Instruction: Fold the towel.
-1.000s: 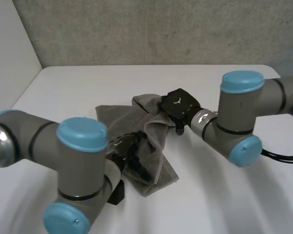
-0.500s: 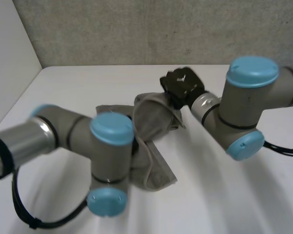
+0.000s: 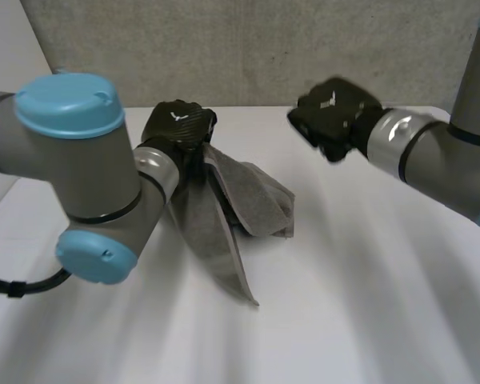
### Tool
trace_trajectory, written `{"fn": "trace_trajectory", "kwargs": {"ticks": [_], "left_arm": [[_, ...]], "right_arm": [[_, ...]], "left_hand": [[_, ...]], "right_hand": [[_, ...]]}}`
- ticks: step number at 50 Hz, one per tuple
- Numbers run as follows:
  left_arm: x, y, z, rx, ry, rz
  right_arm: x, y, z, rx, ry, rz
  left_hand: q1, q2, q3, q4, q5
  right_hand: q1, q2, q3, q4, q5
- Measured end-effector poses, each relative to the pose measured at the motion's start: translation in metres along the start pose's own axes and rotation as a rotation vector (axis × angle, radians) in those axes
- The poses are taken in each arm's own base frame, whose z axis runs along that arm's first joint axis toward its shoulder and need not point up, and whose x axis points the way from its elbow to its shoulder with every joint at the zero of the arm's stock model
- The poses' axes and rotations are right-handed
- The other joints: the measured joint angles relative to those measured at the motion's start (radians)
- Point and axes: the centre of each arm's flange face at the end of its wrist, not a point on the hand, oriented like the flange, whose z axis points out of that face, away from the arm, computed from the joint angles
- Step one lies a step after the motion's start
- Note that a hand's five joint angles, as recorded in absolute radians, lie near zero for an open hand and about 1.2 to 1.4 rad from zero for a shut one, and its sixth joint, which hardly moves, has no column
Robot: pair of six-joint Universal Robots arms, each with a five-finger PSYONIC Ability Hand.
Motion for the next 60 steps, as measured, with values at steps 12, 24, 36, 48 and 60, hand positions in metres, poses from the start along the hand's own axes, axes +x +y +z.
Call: {"fn": "trace_trajectory", "kwargs": {"ticks": [12,24,36,48,60], "left_arm": [[-0.007,-0.014,0.005,0.016,-0.055,0.105],[0.001,0.041,-0.017,-0.175,-0.01,0.047],[-0.007,0.086,-0.035,-0.333,-0.053,-0.219],[-0.002,0.109,-0.065,-0.436,-0.055,-0.302],[0.007,0.12,-0.063,-0.407,-0.071,-0.4]], "right_arm": [[-0.004,0.016,0.012,-0.027,0.172,0.291],[-0.077,0.075,0.006,-0.14,0.077,0.519],[-0.124,0.094,0.021,-0.161,0.038,0.535],[-0.138,0.091,0.041,-0.119,0.083,0.506],[-0.096,0.089,0.04,-0.095,0.192,0.516]], "left_hand": [[-0.011,-0.051,-0.126,-0.122,-0.061],[-0.902,-0.938,-1.033,-1.016,-0.973],[-1.069,-1.118,-1.209,-1.18,-1.169],[-1.113,-1.164,-1.258,-1.227,-1.216],[-1.114,-1.164,-1.258,-1.227,-1.216]], "right_hand": [[-0.947,-0.953,-0.957,-0.977,-1.024],[-0.947,-0.953,-0.957,-0.977,-1.023],[-0.947,-0.953,-0.957,-0.977,-1.019],[-0.017,-0.016,-0.015,-0.023,-0.034],[-0.016,-0.013,0.001,-0.003,-0.022]]}}
